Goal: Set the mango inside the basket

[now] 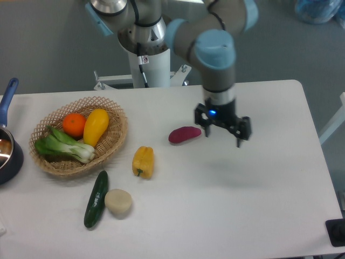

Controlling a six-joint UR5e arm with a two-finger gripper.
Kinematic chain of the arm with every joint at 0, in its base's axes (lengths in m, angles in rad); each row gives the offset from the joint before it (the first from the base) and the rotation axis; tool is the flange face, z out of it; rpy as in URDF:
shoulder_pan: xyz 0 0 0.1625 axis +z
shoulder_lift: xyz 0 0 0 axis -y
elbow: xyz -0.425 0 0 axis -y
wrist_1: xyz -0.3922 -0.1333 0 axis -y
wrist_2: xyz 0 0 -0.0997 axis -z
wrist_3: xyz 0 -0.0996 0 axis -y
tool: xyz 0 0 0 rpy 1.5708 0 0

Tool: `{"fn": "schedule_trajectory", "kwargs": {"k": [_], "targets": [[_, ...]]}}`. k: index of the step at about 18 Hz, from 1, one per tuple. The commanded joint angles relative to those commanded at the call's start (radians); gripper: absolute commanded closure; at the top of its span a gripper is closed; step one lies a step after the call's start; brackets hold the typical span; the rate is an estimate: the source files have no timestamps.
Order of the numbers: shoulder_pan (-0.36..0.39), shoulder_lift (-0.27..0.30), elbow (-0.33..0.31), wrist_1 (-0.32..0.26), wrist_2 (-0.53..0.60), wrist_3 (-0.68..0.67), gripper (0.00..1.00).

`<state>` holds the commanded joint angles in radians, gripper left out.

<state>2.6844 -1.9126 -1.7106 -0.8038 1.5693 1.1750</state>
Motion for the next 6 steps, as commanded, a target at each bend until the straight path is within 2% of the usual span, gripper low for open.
{"fn": "schedule_trajectory", "kwargs": {"k": [2,6], "targets": [[0.0,-0.008,0.022,-0.005,-0.005,0.0,0.0],[-0.008,0.001,-0.038,-0.003,-0.008,0.0,0.0]]}}
